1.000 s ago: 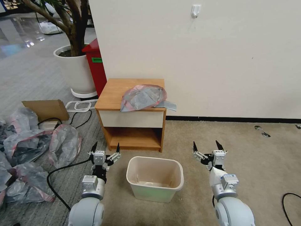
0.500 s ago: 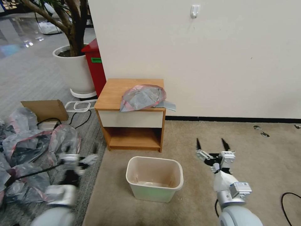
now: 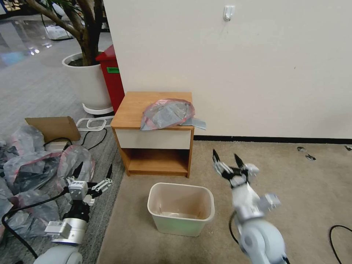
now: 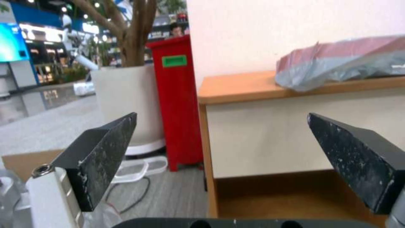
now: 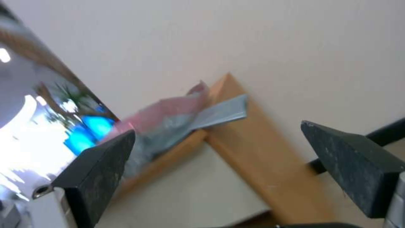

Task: Pick up the garbage bag from the table and place it over the trash can.

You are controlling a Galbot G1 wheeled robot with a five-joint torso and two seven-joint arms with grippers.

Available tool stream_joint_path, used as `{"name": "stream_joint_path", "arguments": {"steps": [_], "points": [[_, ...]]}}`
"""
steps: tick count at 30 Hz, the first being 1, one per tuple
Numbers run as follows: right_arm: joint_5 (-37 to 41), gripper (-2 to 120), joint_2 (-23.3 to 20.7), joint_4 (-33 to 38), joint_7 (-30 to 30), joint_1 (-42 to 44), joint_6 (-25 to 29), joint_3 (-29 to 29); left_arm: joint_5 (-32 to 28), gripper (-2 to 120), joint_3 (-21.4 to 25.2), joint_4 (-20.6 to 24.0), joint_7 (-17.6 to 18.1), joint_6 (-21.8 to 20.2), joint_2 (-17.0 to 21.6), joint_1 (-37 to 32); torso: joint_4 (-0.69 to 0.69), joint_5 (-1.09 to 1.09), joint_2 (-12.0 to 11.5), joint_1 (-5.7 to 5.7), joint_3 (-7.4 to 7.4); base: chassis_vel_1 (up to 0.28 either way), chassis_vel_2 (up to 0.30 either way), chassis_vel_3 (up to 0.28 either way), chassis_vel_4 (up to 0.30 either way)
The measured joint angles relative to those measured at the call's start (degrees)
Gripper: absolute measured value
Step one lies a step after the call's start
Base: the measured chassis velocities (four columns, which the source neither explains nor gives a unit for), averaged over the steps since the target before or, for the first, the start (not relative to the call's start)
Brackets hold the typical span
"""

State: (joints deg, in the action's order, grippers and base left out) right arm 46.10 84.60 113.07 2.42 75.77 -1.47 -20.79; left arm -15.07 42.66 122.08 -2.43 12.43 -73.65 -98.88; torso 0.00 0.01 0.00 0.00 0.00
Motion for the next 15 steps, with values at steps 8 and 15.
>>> {"name": "stream_joint_path", "arguments": {"steps": [8,15], "points": [[9.1,93,4.1,-10.9,1.0,-9.4,1.8,3.4,1.3,100,0.8,1.3,1.3,0.1,-1.0,-1.0,0.00,-0.01,0.0,0.00,0.00,0.000,0.000,0.000,0.000],[11.6,93,6.4,-18.7,-0.4,-15.4,3.7,2.8,2.4,100,1.6,1.5,1.5,0.9,-1.7,-2.2,0.00,-0.01,0.0,0.00,0.00,0.000,0.000,0.000,0.000]]}}
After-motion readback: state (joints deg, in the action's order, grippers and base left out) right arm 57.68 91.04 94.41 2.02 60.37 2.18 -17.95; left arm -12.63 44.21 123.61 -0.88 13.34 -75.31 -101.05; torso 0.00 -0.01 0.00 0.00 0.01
